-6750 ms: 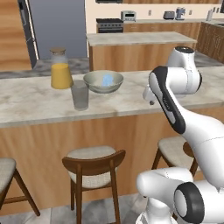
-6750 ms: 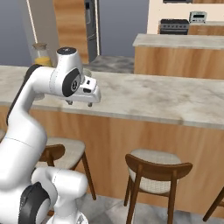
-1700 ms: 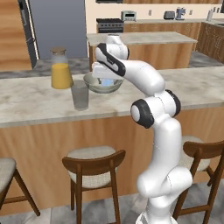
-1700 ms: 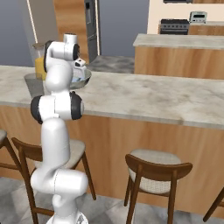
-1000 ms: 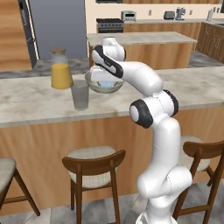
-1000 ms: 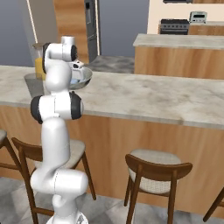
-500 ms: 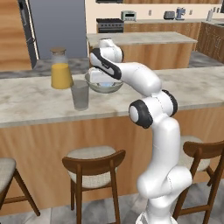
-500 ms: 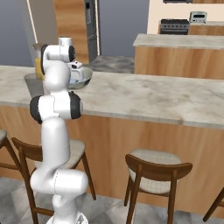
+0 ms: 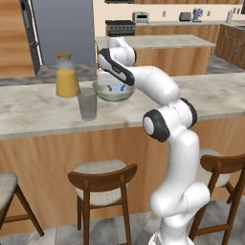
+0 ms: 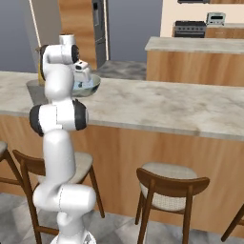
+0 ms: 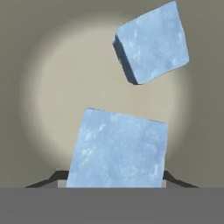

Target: There are two ice cubes in the ice bowl. Place both ice cubes in the glass cup.

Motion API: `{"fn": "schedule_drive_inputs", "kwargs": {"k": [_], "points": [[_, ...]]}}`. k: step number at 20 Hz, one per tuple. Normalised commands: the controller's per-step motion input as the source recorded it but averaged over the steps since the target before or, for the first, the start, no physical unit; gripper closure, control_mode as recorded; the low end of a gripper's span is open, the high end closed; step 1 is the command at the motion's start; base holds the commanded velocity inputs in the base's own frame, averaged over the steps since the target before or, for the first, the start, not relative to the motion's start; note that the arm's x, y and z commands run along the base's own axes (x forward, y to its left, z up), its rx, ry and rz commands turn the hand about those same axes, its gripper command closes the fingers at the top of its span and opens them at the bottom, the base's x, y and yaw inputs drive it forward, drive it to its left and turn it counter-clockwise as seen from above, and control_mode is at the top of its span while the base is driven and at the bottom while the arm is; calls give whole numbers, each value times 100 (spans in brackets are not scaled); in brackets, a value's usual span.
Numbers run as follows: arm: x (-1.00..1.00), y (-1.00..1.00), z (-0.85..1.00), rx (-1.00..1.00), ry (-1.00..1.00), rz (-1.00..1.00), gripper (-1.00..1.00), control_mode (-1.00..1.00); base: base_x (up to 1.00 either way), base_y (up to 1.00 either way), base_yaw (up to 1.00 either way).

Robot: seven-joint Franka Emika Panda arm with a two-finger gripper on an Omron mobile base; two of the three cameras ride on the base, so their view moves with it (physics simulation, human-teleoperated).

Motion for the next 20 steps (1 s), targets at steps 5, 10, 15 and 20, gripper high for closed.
{"fn": "schedule_drive_inputs", "kwargs": {"k": [5, 10, 15, 20], "points": [[-74, -1, 98, 0, -19, 0, 100, -100, 0, 0, 0], [-100, -6, 77, 0, -9, 0, 100, -100, 0, 0, 0], [-100, 0, 62, 0, -2, 0, 100, -100, 0, 0, 0], [-81, 19, 16, 0, -21, 1, 100, -100, 0, 0, 0]]}}
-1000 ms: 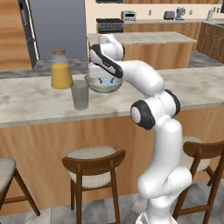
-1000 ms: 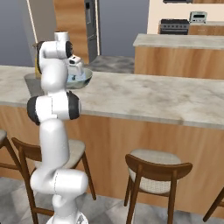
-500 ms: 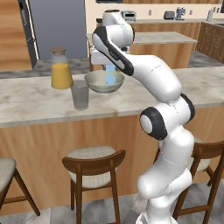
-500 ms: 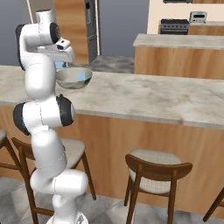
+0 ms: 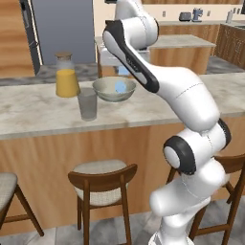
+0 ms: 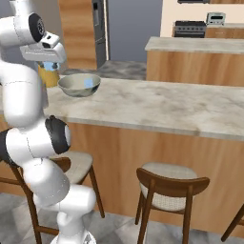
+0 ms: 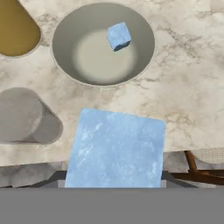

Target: There are two ice cubes in the ice bowl. Place both ice cubes in the glass cup.

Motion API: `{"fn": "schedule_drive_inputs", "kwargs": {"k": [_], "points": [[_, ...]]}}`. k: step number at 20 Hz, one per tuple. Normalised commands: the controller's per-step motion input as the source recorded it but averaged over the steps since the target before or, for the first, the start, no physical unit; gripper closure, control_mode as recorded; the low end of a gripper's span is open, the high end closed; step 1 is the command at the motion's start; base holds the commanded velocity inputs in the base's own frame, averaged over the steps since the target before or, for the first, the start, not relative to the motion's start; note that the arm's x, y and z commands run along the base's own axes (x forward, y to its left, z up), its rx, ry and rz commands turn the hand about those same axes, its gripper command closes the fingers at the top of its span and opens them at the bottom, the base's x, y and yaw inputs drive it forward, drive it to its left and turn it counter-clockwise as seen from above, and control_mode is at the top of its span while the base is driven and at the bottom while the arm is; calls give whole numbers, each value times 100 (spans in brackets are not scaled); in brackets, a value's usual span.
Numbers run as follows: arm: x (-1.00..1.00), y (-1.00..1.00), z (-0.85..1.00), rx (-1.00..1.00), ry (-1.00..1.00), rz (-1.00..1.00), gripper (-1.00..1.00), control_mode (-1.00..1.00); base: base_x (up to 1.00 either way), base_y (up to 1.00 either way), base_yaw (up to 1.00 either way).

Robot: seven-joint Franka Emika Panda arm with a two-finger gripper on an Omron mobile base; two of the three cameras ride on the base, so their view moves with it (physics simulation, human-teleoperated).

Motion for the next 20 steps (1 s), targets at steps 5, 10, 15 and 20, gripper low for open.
{"fn": "schedule_drive_inputs", "kwargs": {"k": [5, 10, 15, 20], "points": [[-34, 56, -7, -1, 1, 3, 100, -100, 0, 0, 0], [-25, 26, 31, -1, 0, 1, 100, -100, 0, 0, 0], [0, 43, 27, 0, 6, 0, 100, -100, 0, 0, 0], [2, 48, -3, -1, 4, 0, 100, -100, 0, 0, 0]]}}
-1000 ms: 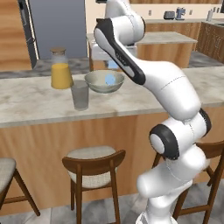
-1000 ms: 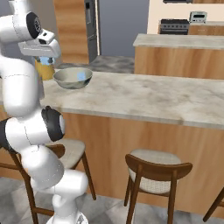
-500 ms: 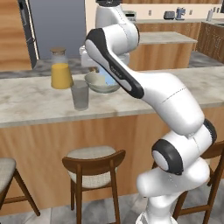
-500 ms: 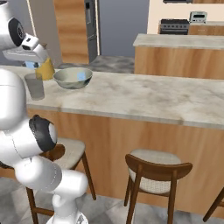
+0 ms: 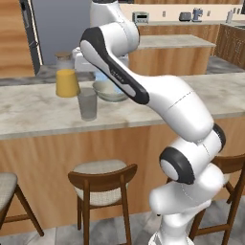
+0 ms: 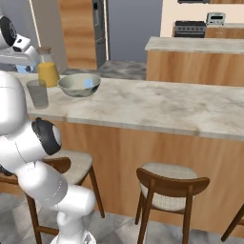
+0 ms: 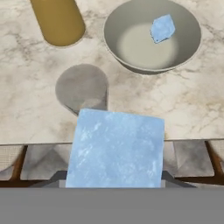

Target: There are two ice cubes in the ice bowl. Place both ice cubes in the glass cup.

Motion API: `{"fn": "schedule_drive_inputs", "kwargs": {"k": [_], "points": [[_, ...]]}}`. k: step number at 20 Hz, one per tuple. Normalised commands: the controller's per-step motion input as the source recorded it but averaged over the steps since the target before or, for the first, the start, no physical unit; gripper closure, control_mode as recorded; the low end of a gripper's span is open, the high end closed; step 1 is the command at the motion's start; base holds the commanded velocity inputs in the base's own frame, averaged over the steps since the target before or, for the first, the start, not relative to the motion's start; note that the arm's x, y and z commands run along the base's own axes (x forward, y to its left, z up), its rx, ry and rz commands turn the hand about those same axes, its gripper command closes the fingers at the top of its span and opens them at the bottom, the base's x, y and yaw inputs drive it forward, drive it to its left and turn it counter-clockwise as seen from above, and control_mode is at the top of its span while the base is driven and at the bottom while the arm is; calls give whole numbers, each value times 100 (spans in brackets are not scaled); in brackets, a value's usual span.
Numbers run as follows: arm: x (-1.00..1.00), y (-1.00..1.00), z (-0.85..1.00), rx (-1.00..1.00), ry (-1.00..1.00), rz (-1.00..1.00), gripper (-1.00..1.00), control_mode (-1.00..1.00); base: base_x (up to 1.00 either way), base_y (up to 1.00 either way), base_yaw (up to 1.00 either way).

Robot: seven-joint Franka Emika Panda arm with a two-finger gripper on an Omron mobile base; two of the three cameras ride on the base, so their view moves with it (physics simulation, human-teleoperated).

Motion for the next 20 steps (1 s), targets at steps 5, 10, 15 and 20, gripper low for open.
{"fn": "schedule_drive_inputs", "kwargs": {"k": [5, 10, 15, 20], "points": [[1, 29, -2, 0, 6, 1, 100, -100, 0, 0, 0], [5, 20, -12, 0, 3, 0, 100, -100, 0, 0, 0], [3, 4, -13, 0, 0, 0, 100, -100, 0, 0, 0], [6, 3, -29, 0, 0, 0, 100, -100, 0, 0, 0]]}}
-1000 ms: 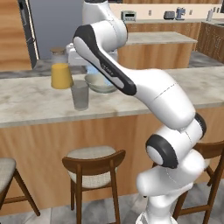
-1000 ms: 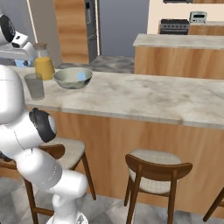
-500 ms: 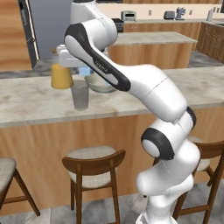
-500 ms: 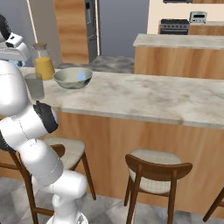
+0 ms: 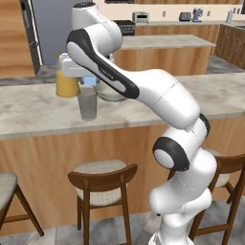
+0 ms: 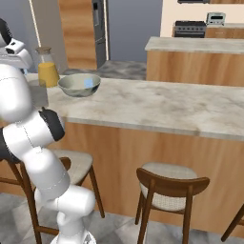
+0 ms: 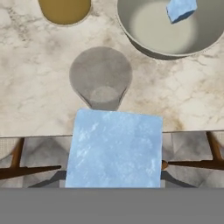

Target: There are two ice cubes in the ice bowl. Place both ice cubes in the glass cup.

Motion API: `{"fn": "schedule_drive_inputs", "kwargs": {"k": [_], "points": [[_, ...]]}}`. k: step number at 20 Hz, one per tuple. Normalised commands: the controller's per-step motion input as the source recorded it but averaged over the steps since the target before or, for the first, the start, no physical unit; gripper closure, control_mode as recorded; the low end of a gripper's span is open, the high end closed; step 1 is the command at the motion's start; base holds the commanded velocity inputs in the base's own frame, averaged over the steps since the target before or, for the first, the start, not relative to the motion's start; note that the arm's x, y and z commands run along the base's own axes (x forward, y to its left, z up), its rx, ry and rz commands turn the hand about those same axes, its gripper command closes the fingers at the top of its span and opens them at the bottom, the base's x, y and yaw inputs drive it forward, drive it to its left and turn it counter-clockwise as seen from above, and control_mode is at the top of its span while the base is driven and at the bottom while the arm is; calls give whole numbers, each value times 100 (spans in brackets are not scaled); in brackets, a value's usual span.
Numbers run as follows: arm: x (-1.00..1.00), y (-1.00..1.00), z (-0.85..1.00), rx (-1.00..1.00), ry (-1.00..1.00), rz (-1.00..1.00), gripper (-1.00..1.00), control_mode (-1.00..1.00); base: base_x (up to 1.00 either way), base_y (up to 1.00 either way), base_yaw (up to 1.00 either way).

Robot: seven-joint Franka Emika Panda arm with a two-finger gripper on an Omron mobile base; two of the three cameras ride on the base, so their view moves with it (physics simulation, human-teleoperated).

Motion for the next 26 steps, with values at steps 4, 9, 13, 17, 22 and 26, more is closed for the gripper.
{"fn": "schedule_drive_inputs", "kwargs": {"k": [4, 9, 13, 17, 22, 26], "points": [[14, 3, -16, 0, 0, 0, 100, -100, 0, 0, 0], [19, 0, -13, 0, 0, 0, 100, -100, 0, 0, 0], [15, 0, 0, 1, 0, 0, 100, -100, 0, 0, 0], [20, 0, 0, 4, 0, 0, 100, -100, 0, 0, 0], [22, 3, -4, 0, 0, 0, 100, -100, 0, 0, 0], [31, 7, -14, 0, 0, 0, 100, -100, 0, 0, 0]]}}
